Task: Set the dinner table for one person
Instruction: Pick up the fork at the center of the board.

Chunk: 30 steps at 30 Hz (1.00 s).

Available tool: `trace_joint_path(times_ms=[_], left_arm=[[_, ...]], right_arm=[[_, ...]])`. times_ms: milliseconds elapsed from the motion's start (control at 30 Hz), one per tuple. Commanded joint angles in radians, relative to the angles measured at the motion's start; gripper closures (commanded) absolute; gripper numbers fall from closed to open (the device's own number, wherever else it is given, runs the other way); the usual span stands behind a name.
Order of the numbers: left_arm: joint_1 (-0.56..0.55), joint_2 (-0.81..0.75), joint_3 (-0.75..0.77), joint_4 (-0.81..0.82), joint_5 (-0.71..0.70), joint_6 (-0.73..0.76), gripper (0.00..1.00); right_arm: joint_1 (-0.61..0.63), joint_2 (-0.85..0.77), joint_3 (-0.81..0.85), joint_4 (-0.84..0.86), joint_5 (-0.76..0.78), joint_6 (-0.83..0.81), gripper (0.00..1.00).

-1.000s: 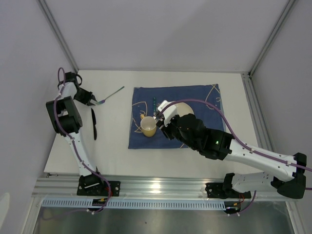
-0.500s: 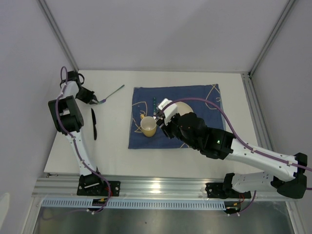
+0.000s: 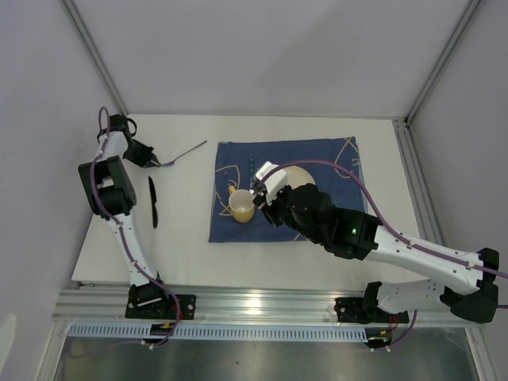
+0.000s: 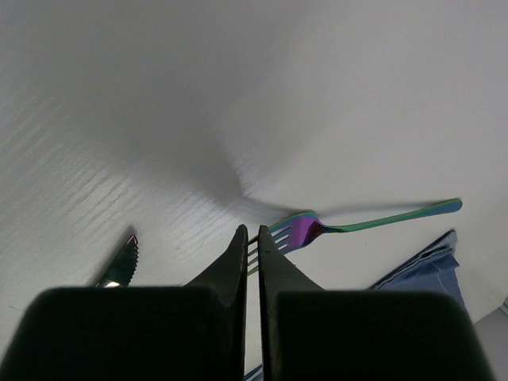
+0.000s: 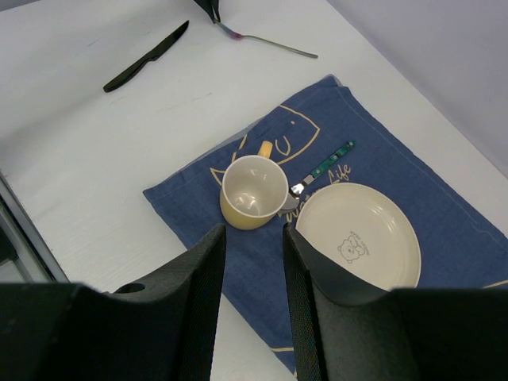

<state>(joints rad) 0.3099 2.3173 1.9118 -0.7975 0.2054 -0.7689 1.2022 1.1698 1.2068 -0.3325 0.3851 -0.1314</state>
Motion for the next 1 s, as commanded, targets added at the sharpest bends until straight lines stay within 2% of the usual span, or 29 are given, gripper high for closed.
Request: trace_joint_path(times_ms=[0, 133, 367, 967], left_arm=[[-0.003, -0.019, -0.005, 0.012, 0.029, 0.043, 1.0], [0.006, -0.116, -0.207, 0.212, 0.114, 0.026, 1.0], [0.008, -0.226, -0.28, 0.314, 0.172, 0.017, 1.0], [0.009, -0.446, -0.576, 0.698, 0.321, -0.191, 1.0]], right_arm=[[0.01, -0.001, 0.04, 0.01, 0.011, -0.004, 0.61], [0.01, 0.007, 0.036, 0.009, 0.002, -0.002, 0.61], [0.008, 0.016, 0.014, 0.027, -0.015, -0.008, 0.6], [0.008, 0.025, -0.009, 0.029, -0.045, -0.013, 0.6]])
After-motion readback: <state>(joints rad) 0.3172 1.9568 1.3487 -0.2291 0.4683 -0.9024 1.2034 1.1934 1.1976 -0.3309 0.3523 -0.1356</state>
